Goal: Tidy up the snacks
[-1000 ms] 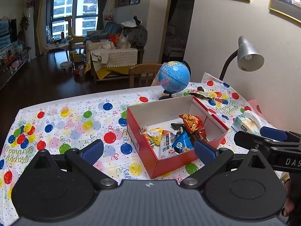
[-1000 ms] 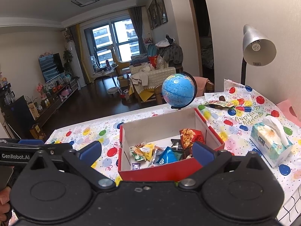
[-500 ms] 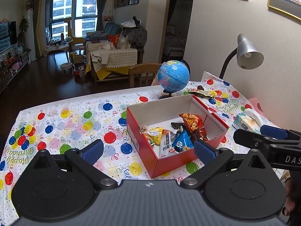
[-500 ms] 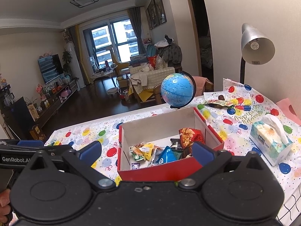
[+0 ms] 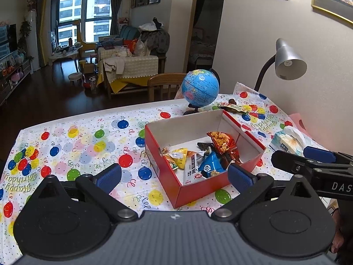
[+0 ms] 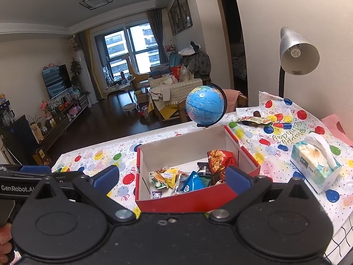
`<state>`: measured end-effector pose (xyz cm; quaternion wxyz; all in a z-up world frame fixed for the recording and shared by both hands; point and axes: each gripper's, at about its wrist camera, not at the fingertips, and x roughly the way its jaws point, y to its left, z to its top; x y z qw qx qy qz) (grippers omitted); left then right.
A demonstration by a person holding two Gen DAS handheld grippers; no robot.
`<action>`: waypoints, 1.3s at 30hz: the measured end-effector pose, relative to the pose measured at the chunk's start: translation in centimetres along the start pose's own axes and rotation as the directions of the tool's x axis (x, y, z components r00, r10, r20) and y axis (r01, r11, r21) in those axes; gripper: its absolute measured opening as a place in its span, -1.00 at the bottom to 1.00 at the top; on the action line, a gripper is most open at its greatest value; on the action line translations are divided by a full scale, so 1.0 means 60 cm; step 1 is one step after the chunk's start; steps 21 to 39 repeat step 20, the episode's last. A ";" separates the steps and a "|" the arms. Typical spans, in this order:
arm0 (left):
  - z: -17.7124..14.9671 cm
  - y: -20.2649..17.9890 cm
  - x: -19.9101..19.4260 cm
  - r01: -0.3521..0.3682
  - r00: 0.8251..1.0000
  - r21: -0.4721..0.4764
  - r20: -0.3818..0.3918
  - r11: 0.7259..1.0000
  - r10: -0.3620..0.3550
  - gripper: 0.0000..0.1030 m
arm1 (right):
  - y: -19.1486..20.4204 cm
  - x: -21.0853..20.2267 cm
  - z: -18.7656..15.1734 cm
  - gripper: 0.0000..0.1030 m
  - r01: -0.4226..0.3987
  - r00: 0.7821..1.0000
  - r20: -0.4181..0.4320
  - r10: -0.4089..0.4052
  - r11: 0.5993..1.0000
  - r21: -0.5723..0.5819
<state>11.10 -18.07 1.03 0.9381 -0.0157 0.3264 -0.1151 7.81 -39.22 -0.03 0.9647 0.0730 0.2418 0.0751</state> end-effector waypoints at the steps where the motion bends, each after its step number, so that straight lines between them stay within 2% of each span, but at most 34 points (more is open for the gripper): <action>1: 0.000 0.000 0.000 0.003 1.000 -0.001 0.000 1.000 -0.003 1.00 | 0.000 0.000 0.000 1.00 -0.001 1.000 0.000 0.001 1.000 0.000; 39: -0.004 0.011 0.004 0.005 1.000 -0.020 -0.011 1.000 -0.006 1.00 | 0.006 0.003 -0.009 1.00 -0.007 1.000 -0.010 0.007 1.000 -0.002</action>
